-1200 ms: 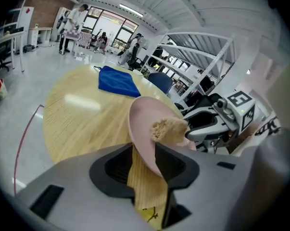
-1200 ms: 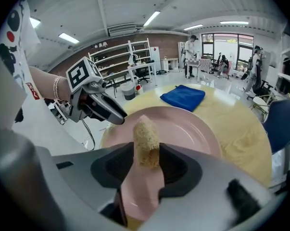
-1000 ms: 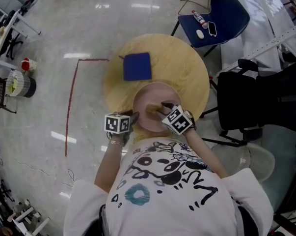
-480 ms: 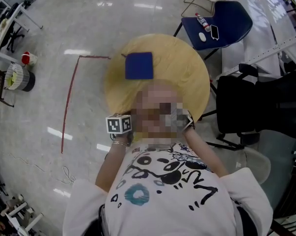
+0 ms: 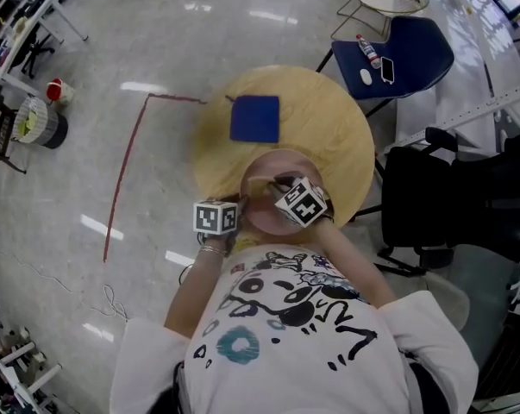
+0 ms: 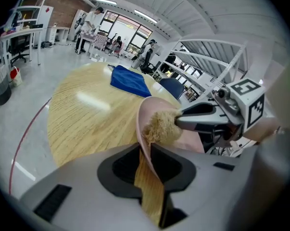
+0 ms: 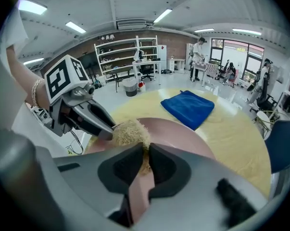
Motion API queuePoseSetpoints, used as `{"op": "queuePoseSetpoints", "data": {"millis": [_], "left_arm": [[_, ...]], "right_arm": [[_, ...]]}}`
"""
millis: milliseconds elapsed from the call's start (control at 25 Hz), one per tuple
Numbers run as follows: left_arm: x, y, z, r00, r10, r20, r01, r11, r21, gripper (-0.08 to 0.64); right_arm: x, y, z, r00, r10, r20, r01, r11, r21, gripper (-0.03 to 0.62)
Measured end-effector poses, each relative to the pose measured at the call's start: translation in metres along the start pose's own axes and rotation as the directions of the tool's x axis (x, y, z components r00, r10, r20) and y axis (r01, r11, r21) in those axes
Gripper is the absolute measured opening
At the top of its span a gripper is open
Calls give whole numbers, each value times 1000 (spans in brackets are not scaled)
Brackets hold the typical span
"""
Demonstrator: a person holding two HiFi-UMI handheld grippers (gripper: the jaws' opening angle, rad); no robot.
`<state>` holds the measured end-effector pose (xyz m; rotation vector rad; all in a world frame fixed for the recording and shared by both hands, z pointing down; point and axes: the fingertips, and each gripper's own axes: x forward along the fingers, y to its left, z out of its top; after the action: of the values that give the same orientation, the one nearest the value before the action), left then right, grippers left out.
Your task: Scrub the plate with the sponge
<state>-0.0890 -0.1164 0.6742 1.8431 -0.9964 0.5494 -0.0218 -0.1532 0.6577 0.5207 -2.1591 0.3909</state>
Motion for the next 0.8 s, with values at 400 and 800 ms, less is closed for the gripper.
{"op": "queuePoseSetpoints", "data": {"millis": [400, 800], "left_arm": [[-2, 2, 1, 999, 0, 51, 3, 999, -51, 77], [-5, 9, -1, 996, 13, 85, -6, 997, -77, 75]], "right_arm": [[6, -47, 18, 993, -116, 13, 116, 993, 34, 52], [-20, -88, -3, 982, -184, -45, 187, 981, 57, 52]]}}
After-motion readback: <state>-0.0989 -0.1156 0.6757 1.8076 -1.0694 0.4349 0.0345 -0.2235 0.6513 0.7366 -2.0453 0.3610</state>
